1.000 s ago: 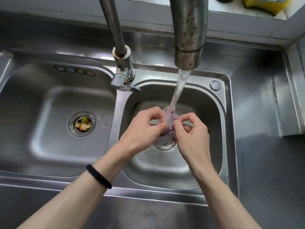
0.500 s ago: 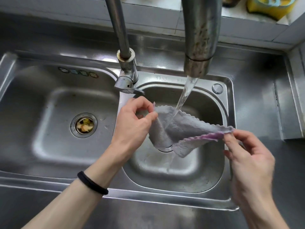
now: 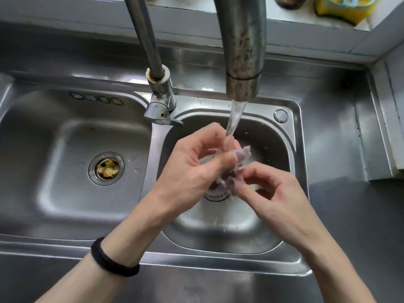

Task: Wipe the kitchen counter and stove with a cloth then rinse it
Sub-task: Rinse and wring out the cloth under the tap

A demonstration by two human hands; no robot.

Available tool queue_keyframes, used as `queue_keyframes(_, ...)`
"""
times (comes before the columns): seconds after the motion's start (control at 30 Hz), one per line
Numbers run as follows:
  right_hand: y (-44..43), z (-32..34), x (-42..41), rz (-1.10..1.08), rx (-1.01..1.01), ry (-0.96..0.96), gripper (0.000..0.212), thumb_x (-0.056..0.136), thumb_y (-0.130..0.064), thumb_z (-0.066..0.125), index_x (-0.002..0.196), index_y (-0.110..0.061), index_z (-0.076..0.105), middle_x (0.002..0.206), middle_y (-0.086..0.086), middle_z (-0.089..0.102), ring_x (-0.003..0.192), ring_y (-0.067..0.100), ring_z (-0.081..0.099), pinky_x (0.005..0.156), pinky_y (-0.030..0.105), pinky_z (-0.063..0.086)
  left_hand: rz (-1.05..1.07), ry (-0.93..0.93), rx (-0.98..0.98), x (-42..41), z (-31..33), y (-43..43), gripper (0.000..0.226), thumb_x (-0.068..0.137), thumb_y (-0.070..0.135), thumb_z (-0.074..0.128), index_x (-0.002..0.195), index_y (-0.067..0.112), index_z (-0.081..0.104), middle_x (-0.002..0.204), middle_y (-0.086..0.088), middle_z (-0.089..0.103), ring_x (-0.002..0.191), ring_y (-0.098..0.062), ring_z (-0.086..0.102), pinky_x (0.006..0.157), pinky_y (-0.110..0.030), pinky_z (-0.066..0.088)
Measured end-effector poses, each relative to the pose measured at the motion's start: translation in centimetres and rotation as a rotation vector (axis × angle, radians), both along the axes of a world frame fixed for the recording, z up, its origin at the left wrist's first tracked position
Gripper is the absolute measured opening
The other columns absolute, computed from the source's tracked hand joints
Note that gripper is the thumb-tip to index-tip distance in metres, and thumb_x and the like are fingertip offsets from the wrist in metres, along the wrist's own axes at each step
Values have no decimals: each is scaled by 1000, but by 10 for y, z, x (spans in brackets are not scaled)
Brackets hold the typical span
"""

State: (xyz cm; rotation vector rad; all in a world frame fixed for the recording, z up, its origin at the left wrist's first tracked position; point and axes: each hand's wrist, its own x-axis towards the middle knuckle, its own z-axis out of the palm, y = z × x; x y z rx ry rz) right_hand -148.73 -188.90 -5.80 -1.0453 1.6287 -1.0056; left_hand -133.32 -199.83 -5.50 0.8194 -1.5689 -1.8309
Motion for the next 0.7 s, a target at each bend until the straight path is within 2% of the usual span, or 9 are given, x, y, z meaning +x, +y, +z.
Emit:
queue_keyframes(0.1, -15, 12, 3, -67, -123, -3, 8, 99, -21, 72, 104, -27, 71, 94, -2, 78, 88, 17, 76, 77, 32, 61, -22, 91, 24, -3, 12, 0, 14, 93, 6, 71, 87, 4, 58, 86, -4, 65, 82, -14, 66, 76, -25, 55)
queue_keyframes(0.2, -26, 13, 5, -125, -170, 27, 26, 95, -31, 76, 119, -30, 66, 98, 2, 76, 88, 23, 74, 72, 43, 63, 43, 138, 66, -5, 15, -3, 16, 93, 1, 66, 93, -10, 54, 86, -8, 64, 82, -12, 68, 79, -24, 55)
queue_keyframes(0.3, -32, 7, 8, -67, -152, 142, 16, 95, -30, 76, 110, -31, 71, 97, -7, 72, 88, 14, 71, 66, 27, 58, 78, 96, 59, -1, 15, -5, 25, 93, 3, 68, 97, -16, 52, 88, -18, 61, 85, -19, 64, 82, -34, 54)
queue_keyframes(0.4, -34, 1, 11, -78, -127, 173, 12, 93, -35, 77, 102, -28, 72, 99, -9, 67, 92, 13, 67, 64, 15, 50, 96, 62, 54, 3, 13, -4, 12, 92, 6, 68, 88, 2, 57, 93, -28, 61, 90, -27, 61, 86, -37, 50)
queue_keyframes(0.43, -35, 0, 11, -75, -122, 166, 11, 93, -35, 77, 100, -28, 73, 99, -10, 68, 93, 12, 67, 65, 16, 51, 103, 66, 56, 4, 12, -4, 12, 90, 9, 68, 85, 9, 57, 93, -23, 62, 91, -26, 61, 87, -35, 51)
queue_keyframes(0.5, -37, -1, 11, -41, -105, 127, 7, 96, -31, 75, 97, -24, 73, 97, -8, 73, 92, 13, 71, 73, 30, 59, 110, 71, 41, 6, 10, -5, 13, 90, 12, 69, 83, 16, 59, 94, -13, 66, 94, -23, 64, 90, -31, 52)
queue_keyframes(0.57, -38, 0, 11, -10, -123, 126, 5, 99, -23, 71, 97, -20, 73, 94, -4, 76, 91, 15, 74, 81, 43, 60, 101, 60, 4, 6, 5, -7, 11, 92, 13, 68, 85, 17, 61, 100, -14, 70, 100, -21, 67, 93, -29, 54)
queue_keyframes(0.63, -36, 2, 12, -20, -169, 118, 4, 100, -16, 70, 97, -17, 72, 92, -4, 76, 89, 15, 74, 83, 37, 61, 106, 53, 11, 8, -1, -10, 6, 93, 10, 65, 92, 16, 64, 114, -16, 73, 109, -23, 69, 99, -29, 53)
queue_keyframes(0.7, -34, 7, 14, -55, -199, 80, 7, 98, -11, 71, 95, -18, 72, 90, -3, 77, 85, 13, 74, 78, 26, 60, 108, 10, 22, 12, -11, -11, 25, 84, 4, 58, 103, 19, 66, 119, -12, 73, 116, -23, 68, 102, -28, 52)
